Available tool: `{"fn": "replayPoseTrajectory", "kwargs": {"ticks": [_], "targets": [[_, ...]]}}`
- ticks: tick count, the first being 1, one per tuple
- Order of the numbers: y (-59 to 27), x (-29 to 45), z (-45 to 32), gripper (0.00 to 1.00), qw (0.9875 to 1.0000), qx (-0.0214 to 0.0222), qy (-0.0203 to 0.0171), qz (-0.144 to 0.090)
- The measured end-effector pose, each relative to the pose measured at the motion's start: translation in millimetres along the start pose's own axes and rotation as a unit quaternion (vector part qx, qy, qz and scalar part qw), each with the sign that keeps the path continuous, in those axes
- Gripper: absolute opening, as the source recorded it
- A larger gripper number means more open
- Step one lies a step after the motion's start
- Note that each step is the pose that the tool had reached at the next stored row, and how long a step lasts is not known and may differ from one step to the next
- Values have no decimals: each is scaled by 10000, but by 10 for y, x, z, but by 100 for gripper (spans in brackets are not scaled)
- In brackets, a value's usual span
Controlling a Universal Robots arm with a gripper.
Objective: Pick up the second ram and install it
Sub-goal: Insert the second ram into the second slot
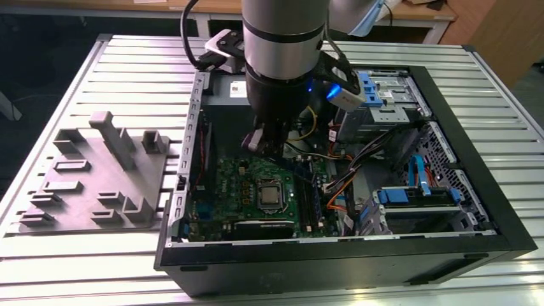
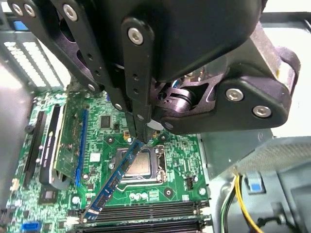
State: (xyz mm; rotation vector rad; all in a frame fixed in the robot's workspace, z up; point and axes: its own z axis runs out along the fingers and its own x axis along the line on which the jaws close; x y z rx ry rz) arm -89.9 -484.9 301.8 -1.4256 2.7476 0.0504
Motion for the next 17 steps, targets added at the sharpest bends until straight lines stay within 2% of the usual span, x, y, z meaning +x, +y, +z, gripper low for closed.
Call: {"fn": "replayPoseTrajectory", "kwargs": {"ticks": [4, 8, 13, 17], "targets": [[0, 0, 10, 11, 9993, 20, -3, 368], [0, 1, 19, 11, 9974, 40, -6, 724], [0, 2, 30, 11, 9931, 65, -9, 1175], [0, 2, 40, 11, 9881, 85, -12, 1535]]}}
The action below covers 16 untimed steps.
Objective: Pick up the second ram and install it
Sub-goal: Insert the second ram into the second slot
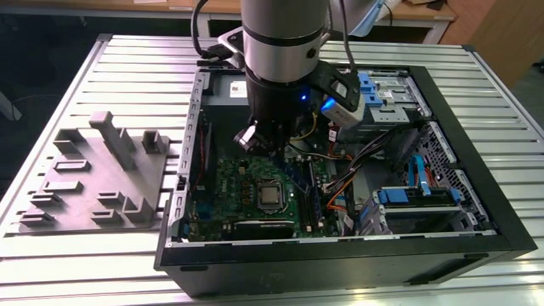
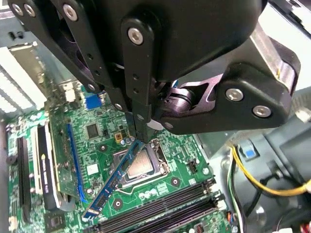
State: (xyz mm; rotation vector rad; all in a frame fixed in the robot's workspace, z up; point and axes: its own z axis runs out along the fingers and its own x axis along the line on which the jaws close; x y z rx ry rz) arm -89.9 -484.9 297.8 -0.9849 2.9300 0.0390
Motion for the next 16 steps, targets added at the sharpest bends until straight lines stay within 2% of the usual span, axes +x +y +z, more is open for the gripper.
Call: {"fn": "replayPoseTrajectory", "kwargs": {"ticks": [6, 12, 16], "targets": [[0, 1, 14, 11, 9990, 26, -3, 457], [0, 2, 26, 11, 9966, 46, -6, 820], [-1, 1, 33, 11, 9946, 58, -8, 1032]]}}
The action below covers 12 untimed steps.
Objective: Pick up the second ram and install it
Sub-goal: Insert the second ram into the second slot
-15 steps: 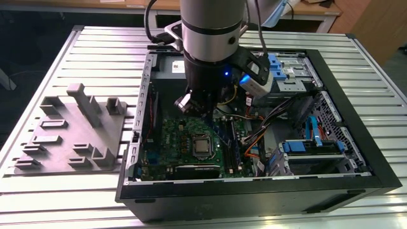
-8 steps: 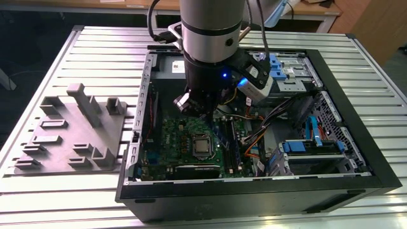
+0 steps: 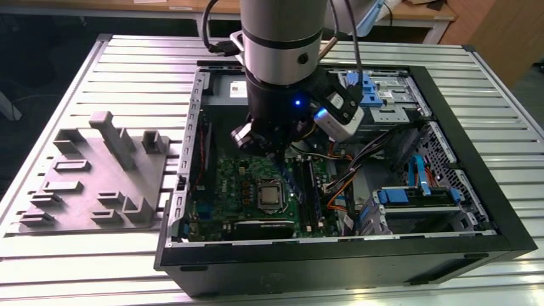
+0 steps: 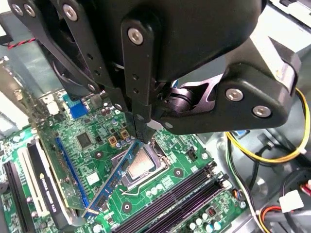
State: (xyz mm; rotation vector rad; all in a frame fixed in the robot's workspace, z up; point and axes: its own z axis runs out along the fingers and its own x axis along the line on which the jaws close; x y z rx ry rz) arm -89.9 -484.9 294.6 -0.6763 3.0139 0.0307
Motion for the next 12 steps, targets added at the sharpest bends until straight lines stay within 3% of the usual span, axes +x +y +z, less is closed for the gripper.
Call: {"fn": "replayPoseTrajectory", "kwargs": {"ticks": [7, 12], "targets": [[0, 0, 13, 11, 9993, 22, -3, 385], [0, 1, 23, 11, 9976, 39, -5, 694]]}}
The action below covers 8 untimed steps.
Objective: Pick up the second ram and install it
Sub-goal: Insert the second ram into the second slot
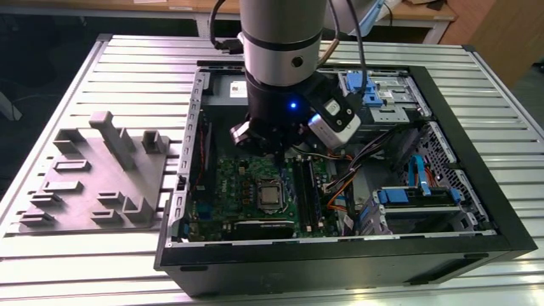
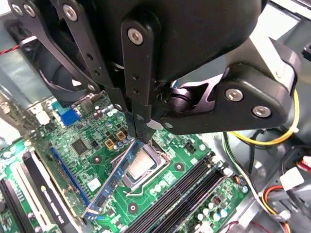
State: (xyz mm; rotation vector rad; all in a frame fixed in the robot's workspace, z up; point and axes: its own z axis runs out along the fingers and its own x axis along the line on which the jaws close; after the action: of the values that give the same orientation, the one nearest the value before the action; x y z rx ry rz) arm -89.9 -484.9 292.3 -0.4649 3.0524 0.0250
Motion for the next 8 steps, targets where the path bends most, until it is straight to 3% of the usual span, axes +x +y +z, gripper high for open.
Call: {"fn": "replayPoseTrajectory", "kwargs": {"ticks": [4, 8], "targets": [[0, 0, 7, 11, 9997, 15, -2, 264], [0, 1, 19, 11, 9985, 30, -5, 554]]}}
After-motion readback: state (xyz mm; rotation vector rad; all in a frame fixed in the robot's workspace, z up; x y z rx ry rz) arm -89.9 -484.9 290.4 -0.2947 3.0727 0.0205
